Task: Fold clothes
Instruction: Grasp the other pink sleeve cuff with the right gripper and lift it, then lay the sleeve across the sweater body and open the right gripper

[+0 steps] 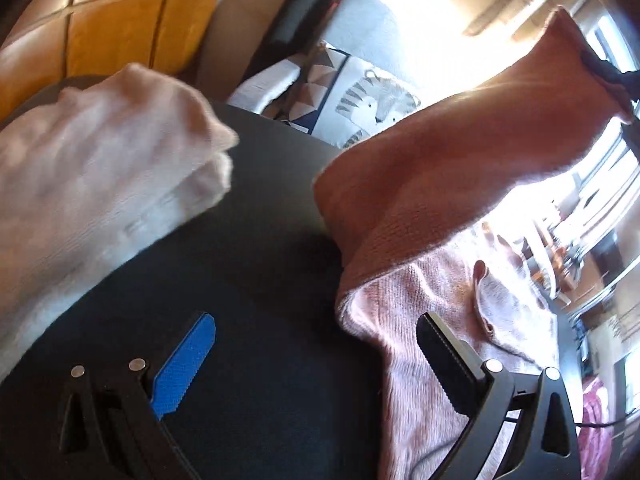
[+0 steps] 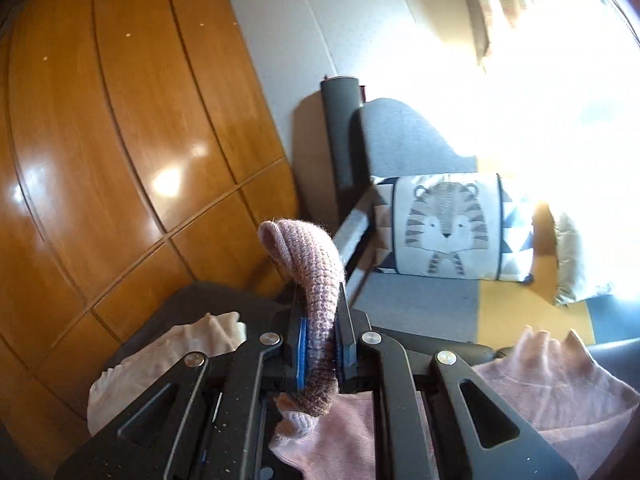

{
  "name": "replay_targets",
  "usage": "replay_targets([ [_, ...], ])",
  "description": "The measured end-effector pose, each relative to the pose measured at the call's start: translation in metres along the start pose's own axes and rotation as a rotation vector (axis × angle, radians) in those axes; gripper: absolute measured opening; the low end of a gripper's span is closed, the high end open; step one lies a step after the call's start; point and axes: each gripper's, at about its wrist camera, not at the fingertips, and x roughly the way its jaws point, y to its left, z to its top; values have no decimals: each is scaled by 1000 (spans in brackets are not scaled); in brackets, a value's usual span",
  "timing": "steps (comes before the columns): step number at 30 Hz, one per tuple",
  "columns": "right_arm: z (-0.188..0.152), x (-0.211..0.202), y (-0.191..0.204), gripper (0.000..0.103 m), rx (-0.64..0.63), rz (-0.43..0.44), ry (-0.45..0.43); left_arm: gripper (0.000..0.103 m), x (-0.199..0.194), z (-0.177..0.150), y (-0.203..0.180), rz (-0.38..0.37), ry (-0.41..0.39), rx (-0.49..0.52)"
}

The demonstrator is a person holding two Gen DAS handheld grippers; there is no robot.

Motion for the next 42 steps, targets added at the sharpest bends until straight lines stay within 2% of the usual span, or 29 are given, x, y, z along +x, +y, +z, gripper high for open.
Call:
replay_targets([
  [2, -7, -16, -28, 11, 42, -33, -3, 103, 15, 3, -16, 20, 16, 46],
  [6, -27, -43, -86, 11, 148, -93, -14, 103, 37, 3, -38, 123, 21, 115],
  [13, -98, -92, -183, 11, 392, -153, -3, 103, 62, -4, -55, 232, 36, 153],
  [16, -124, -106, -213, 11, 494, -168, -12, 103, 63, -7, -55, 262, 29, 167],
  [20, -140, -114, -235, 11, 541, -175, -21, 103, 68, -11, -55, 283, 42, 179],
  [22, -151, -112, -244, 11, 559, -200, 10, 103, 69, -12, -56, 284, 41, 185],
  [27, -182, -103, -249, 15, 449, -368, 129, 103, 70, -10, -54, 269, 49, 186],
  [29, -188, -103, -249, 21, 405, -437, 156, 103, 69, -10, -56, 276, 45, 208],
  [30, -189, -104, -250, 29, 383, -472, 166, 103, 69, -10, -57, 277, 45, 218],
  [31, -189, -107, -250, 41, 372, -486, 165, 103, 69, -10, -57, 277, 47, 223],
  [32, -189, -111, -249, 47, 359, -501, 152, 103, 69, -9, -57, 276, 49, 228],
  [35, -180, -124, -241, 49, 275, -562, 129, 103, 64, -7, -57, 267, 67, 249],
  [39, -167, -121, -221, 49, 144, -523, 146, 103, 46, -6, -51, 253, 60, 258],
  [42, -167, -101, -208, 49, 62, -441, 199, 103, 25, -2, -52, 232, 18, 240],
])
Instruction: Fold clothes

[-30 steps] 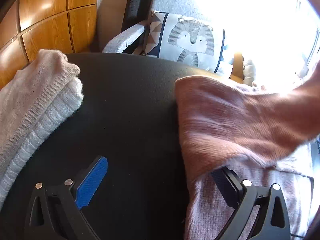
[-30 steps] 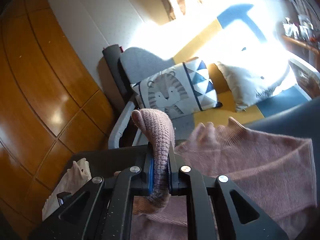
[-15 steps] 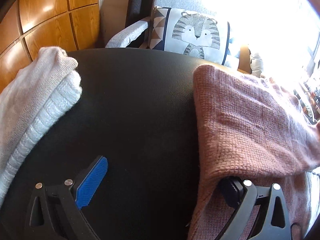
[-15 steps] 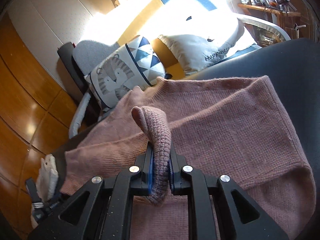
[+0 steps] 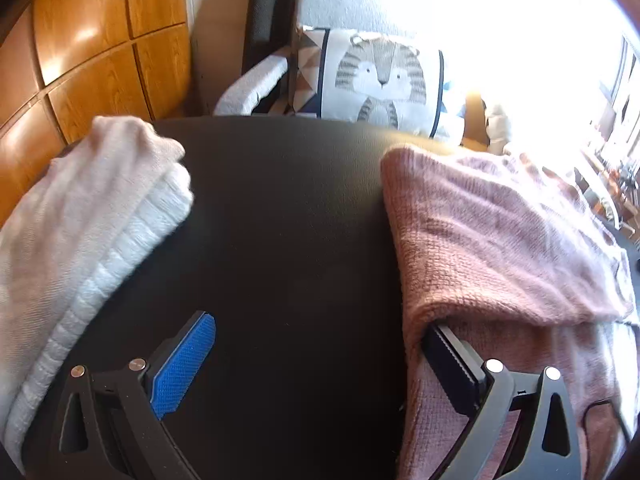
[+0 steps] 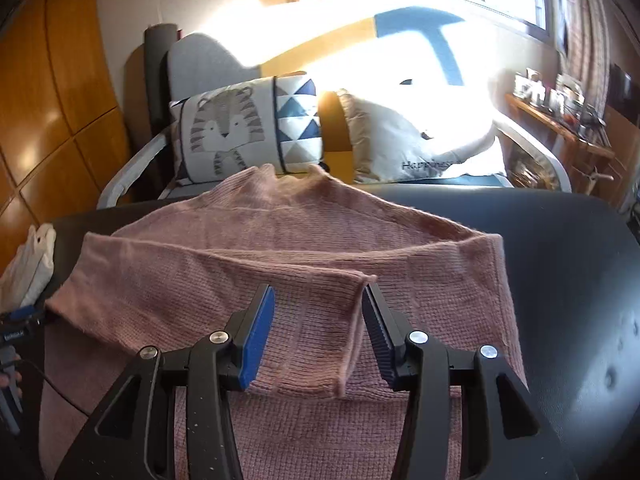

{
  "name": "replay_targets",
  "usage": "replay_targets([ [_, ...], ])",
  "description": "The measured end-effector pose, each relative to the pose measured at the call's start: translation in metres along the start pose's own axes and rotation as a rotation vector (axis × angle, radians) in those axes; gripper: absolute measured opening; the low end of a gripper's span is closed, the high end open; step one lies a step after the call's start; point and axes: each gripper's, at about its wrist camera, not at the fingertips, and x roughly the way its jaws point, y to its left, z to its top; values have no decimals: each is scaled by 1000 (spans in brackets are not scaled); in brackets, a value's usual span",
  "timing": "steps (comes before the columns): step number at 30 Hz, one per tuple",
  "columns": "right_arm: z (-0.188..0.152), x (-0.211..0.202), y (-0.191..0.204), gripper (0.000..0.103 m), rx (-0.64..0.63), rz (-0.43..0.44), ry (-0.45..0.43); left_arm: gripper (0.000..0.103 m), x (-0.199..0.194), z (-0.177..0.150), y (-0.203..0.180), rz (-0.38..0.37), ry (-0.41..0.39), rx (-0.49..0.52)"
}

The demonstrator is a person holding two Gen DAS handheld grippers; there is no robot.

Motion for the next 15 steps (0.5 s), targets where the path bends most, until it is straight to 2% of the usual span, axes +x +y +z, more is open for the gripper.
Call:
replay_targets([
  [4, -11, 30, 16, 49, -97, 44, 105, 103, -28, 15, -14, -32, -84, 28],
  [6, -20, 45, 14, 49, -101, 39, 163, 103, -38, 21, -20, -46, -116, 49],
  [8, -23, 46, 10, 51, -84, 54, 144, 103, -35, 23, -15, -33, -104, 42],
  [10, -25, 46, 9, 53, -78, 56, 138, 103, -23, 27, -7, -22, -53, -11],
  [12, -26, 45, 9, 54, -83, 50, 127, 103, -20, 33, -8, -91, -41, -66],
  [15, -28, 44, 10, 55, -88, 43, 114, 103, -12, 37, -37, -154, -69, 6],
])
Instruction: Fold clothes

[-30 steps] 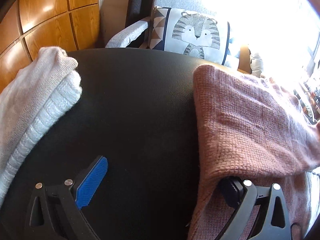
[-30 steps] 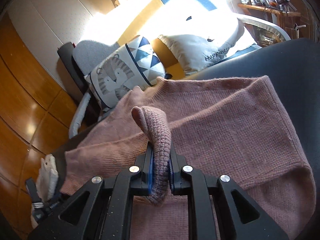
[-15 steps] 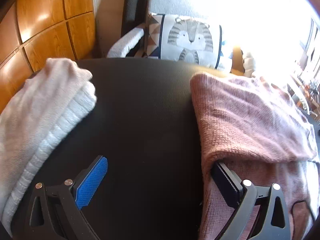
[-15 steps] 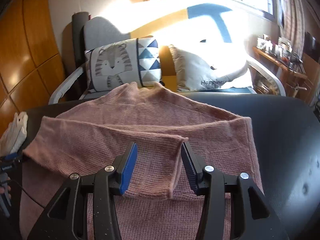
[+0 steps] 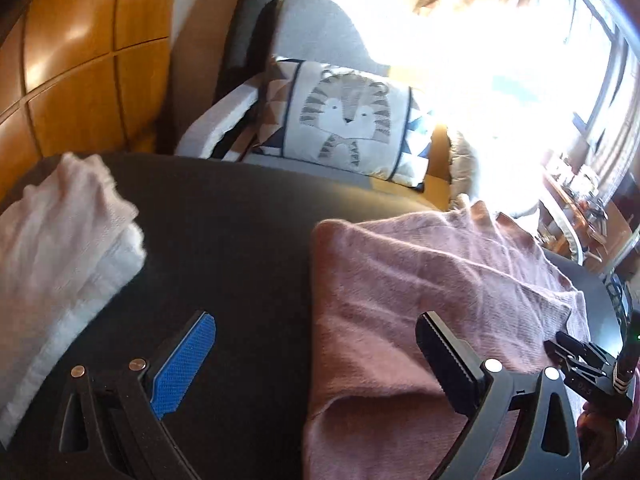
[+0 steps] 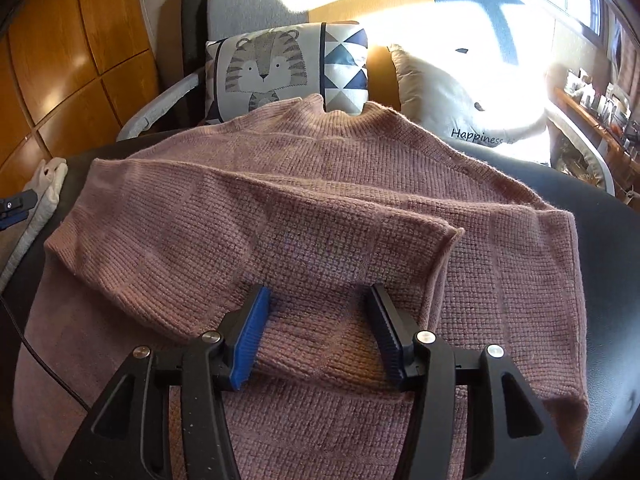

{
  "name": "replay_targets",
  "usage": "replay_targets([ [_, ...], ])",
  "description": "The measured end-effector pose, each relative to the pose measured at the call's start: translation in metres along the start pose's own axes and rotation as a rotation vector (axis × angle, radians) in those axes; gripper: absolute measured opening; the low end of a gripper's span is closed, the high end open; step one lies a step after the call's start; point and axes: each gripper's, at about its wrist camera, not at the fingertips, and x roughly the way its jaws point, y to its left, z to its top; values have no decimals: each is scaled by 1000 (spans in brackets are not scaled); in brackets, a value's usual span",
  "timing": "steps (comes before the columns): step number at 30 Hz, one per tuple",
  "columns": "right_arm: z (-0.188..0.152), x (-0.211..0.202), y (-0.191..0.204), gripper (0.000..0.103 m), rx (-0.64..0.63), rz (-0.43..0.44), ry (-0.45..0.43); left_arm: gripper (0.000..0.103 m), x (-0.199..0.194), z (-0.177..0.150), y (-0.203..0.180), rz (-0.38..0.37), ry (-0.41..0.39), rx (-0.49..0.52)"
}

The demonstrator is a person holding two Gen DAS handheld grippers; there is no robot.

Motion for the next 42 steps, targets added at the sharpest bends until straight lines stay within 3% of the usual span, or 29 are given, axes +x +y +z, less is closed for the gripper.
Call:
replay_targets([
  [3, 0, 0, 0, 55, 0, 0, -3, 103, 26, -6, -30, -76, 27, 66],
  [6, 0, 0, -1, 56, -4, 1, -7, 103, 58, -15, -42, -53, 89, 121],
  [8, -1, 0, -3, 57, 1, 7, -12, 103, 73, -25, -37, -16, 135, 120],
  [10, -1, 1, -5, 59, 8, 10, -16, 103, 79, -37, -23, -32, 142, 94],
  [19, -2, 1, -8, 60, 20, 28, -24, 103, 81, -50, -9, -37, 112, 166],
  [24, 8, -9, -11, 60, 55, 17, -41, 103, 71, -46, -2, -4, 112, 120],
  [27, 22, -19, -11, 61, 86, -1, -73, 103, 61, -34, -14, -48, 54, 142],
  [28, 28, -18, -10, 65, 81, -3, -74, 103, 60, -30, -20, -71, 41, 153],
  [31, 34, 1, -3, 67, 31, 8, -16, 103, 69, -24, -42, -125, 38, 193],
  [33, 30, 19, 1, 68, -9, 16, 41, 103, 81, -25, -52, -117, 51, 225],
  [37, 19, 19, 0, 72, -35, 25, -12, 103, 101, -35, -56, -94, 92, 243],
  [42, 16, 18, 2, 74, -43, 15, -21, 103, 99, -41, -55, -107, 66, 284],
])
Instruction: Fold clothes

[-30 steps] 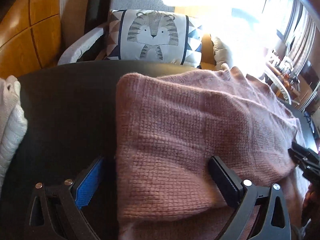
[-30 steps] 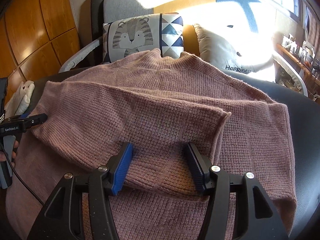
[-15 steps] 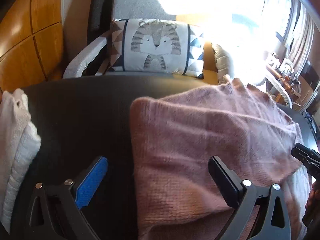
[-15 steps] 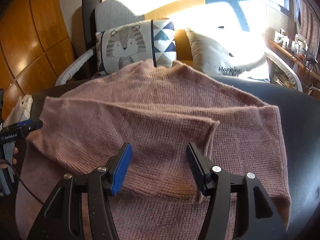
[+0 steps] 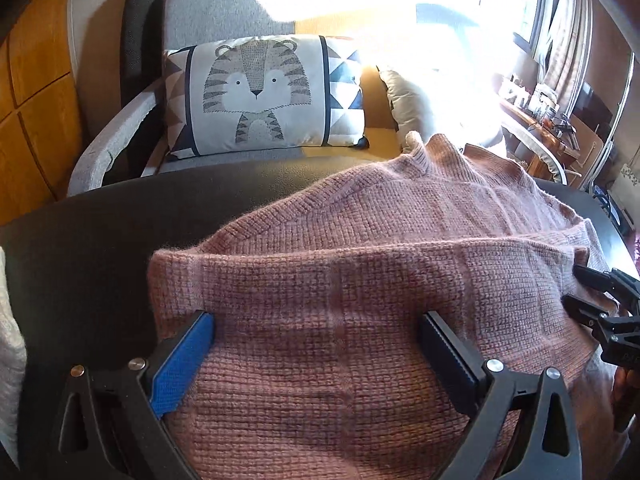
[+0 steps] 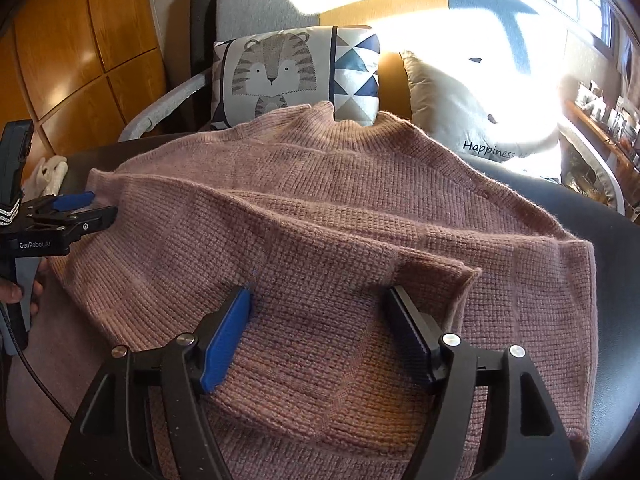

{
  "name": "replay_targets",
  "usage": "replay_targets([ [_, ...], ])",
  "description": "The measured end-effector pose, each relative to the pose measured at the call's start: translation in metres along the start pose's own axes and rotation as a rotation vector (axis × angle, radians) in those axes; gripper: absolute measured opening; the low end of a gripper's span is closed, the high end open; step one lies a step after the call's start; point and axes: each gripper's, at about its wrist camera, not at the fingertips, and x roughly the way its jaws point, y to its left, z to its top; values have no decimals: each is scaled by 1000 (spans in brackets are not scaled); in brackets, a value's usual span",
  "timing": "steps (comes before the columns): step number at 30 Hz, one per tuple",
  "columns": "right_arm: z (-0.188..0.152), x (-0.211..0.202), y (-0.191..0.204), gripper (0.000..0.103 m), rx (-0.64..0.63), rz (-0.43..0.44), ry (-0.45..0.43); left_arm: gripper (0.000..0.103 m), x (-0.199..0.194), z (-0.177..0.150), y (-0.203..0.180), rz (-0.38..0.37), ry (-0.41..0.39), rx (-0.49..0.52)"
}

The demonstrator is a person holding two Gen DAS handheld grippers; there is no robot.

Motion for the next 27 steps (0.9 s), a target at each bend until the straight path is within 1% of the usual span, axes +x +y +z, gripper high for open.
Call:
replay_targets([
  [4, -1, 1, -3, 76, 15, 15, -7, 103, -2, 0, 4, -16, -7, -3],
  [8, -1, 0, -3, 77, 15, 11, -8, 103, -2, 5, 0, 8, 12, 5],
  [10, 1, -2, -4, 77, 19, 15, -5, 103, -8, 7, -6, 37, 32, 9],
  [12, 2, -13, -8, 77, 42, -2, -7, 103, -17, 6, -14, 61, 43, 23],
  [14, -1, -32, -14, 77, 78, 4, -51, 103, -30, -2, -24, 41, 28, 47],
  [15, -2, -38, -17, 77, 88, 11, -54, 103, -34, -7, -29, 28, 24, 56],
  [18, -9, -40, -18, 77, 58, -15, -19, 103, -35, -18, -40, -7, 36, 67],
  [20, -16, -34, -20, 77, 46, -25, 20, 103, -30, -24, -41, -1, 45, 55],
  [22, -27, -30, -29, 78, 91, -3, 36, 103, -31, -31, -36, -12, 27, 30],
  [24, -35, -31, -37, 82, 133, 41, 24, 103, -33, -36, -34, -17, 5, 36],
  [26, -37, -30, -36, 84, 127, 46, 21, 103, -33, -40, -34, -23, -9, 64],
  [27, -37, -29, -34, 86, 116, 41, 24, 103, -33, -41, -32, -30, -8, 60],
])
